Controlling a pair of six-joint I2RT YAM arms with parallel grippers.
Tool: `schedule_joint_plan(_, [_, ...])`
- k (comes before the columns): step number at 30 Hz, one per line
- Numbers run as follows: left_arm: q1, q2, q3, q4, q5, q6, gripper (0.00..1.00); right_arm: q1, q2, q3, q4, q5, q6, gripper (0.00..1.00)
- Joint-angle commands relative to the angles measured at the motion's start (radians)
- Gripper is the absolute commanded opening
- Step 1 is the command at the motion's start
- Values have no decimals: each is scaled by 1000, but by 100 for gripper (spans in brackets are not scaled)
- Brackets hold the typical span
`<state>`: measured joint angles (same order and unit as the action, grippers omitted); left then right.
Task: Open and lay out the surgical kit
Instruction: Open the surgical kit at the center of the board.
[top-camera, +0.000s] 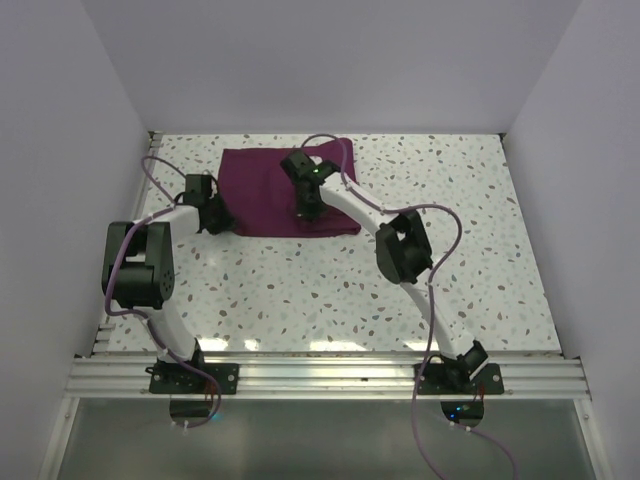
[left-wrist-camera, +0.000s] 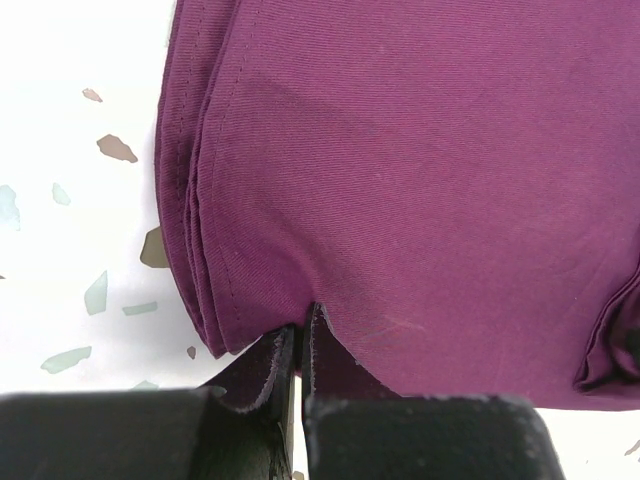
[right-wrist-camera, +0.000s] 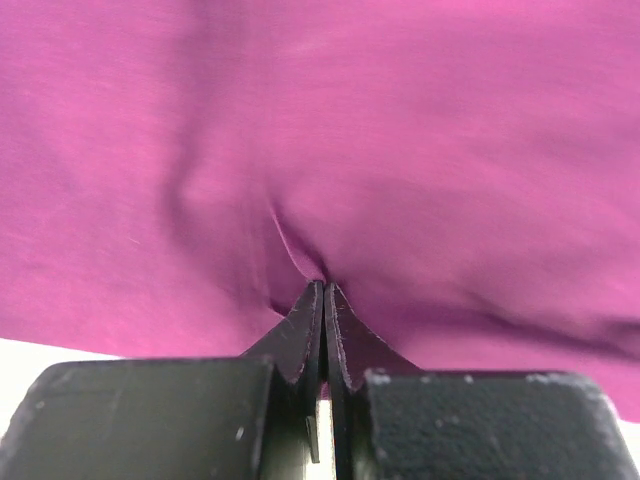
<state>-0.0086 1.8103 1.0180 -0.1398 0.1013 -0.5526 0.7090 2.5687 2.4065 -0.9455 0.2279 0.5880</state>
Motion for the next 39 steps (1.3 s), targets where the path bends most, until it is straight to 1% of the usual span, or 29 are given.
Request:
schedule_joint_plan(1, [-1, 61, -15, -116, -35, 45, 0, -74, -220, -116, 10, 83, 18, 0])
schedule_joint_plan(2, [-1, 58, -7, -121, -41, 46, 0, -86, -255, -160, 33, 83, 19, 0])
schedule_joint_plan(3, [1, 57, -6, -127, -52, 48, 0, -114, -325, -246, 72, 87, 19, 0])
schedule_joint_plan(5, [4, 49, -1, -135, -60, 48, 0, -141, -381, -318, 93, 109, 18, 0])
schedule_joint_plan(6, [4, 47, 1, -139, -66, 48, 0, -167, -421, -381, 94, 120, 18, 0])
schedule_joint_plan(8, [6, 37, 4, -153, -81, 48, 0, -193, -462, -447, 91, 161, 27, 0])
schedule_joint_plan(9, [6, 31, 4, -161, -89, 49, 0, -222, -481, -517, 91, 171, 30, 0])
schedule_joint_plan(11, [6, 12, 5, -179, -98, 49, 0, -252, -541, -595, 96, 189, 50, 0])
schedule_joint_plan(12, [7, -2, 5, -190, -121, 51, 0, -278, -576, -671, 102, 208, 64, 0])
schedule_joint_plan(14, [9, -14, 5, -204, -132, 52, 0, -307, -607, -743, 106, 218, 81, 0])
schedule_joint_plan(15, [9, -19, 5, -208, -138, 52, 0, -333, -619, -806, 106, 235, 91, 0])
schedule_joint_plan(18, [9, -40, -1, -228, -141, 48, 0, -384, -653, -907, 105, 258, 127, 0])
schedule_joint_plan(21, [9, -69, -15, -242, -146, 45, 0, -428, -665, -963, 99, 290, 147, 0])
schedule_joint_plan(25, [9, -89, -36, -250, -155, 43, 0, -489, -660, -975, 82, 330, 144, 0])
schedule_joint_plan(27, [9, -98, -48, -256, -161, 40, 0, -531, -653, -962, 64, 326, 136, 33])
schedule_joint_plan(28, [9, -101, -53, -257, -164, 40, 0, -540, -651, -957, 56, 327, 128, 52])
schedule_joint_plan(29, [9, -104, -56, -261, -166, 39, 0, -551, -654, -952, 50, 333, 124, 81])
schedule_joint_plan(30, [9, -112, -59, -262, -172, 37, 0, -560, -669, -946, 36, 334, 119, 87])
schedule_joint_plan(32, [9, -120, -65, -265, -175, 37, 0, -568, -697, -946, 22, 335, 116, 91])
schedule_joint_plan(34, [9, -131, -76, -264, -183, 36, 0, -568, -772, -969, 30, 306, 110, 91])
schedule_joint_plan(35, [7, -134, -81, -262, -184, 34, 0, -569, -810, -1004, 74, 277, 101, 90])
schedule_joint_plan(36, [7, -135, -84, -256, -184, 33, 0, -566, -844, -1029, 114, 169, 75, 89])
schedule_joint_plan(37, [7, -135, -96, -253, -183, 31, 0, -568, -922, -1056, 164, 98, 59, 88])
schedule_joint_plan(38, [7, -134, -101, -247, -181, 29, 0, -566, -958, -1084, 224, 11, 46, 86])
schedule_joint_plan(39, [7, -128, -104, -239, -175, 26, 0, -556, -988, -1136, 354, -122, 23, 86])
